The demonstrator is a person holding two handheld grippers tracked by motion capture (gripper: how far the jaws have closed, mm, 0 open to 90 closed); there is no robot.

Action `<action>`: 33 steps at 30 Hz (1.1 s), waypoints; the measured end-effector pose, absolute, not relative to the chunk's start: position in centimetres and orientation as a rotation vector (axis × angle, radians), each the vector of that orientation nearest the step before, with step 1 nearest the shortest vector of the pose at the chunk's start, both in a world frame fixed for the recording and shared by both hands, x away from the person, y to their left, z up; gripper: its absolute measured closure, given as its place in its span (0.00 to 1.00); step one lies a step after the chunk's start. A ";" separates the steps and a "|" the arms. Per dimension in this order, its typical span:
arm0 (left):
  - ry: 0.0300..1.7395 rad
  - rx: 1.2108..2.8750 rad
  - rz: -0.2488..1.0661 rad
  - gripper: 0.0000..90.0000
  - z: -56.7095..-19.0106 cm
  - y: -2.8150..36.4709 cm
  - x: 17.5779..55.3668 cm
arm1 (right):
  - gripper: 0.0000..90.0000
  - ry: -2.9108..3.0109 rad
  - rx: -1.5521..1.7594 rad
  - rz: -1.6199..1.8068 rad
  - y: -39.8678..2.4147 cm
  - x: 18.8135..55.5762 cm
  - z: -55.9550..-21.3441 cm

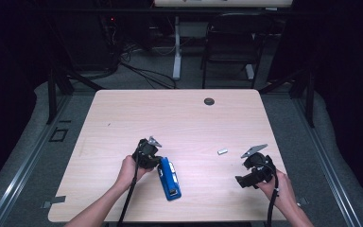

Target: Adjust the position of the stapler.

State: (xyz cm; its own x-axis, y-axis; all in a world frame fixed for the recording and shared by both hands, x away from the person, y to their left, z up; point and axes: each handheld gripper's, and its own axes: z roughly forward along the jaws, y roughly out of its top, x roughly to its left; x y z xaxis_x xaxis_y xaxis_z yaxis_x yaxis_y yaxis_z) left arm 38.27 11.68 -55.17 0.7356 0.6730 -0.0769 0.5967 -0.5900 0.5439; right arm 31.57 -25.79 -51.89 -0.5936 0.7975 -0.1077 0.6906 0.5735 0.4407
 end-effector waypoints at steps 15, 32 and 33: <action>0.953 2.388 0.159 1.00 -55.8 10.4 38.9 | 0.13 2.521 1.223 0.506 -25.8 31.6 -51.9; 0.992 2.376 0.103 0.98 -54.0 13.5 36.6 | 0.13 2.520 1.202 0.504 -26.0 31.3 -51.6; 0.992 2.376 0.103 0.98 -54.0 13.5 36.6 | 0.13 2.521 1.204 0.510 -26.0 31.3 -51.6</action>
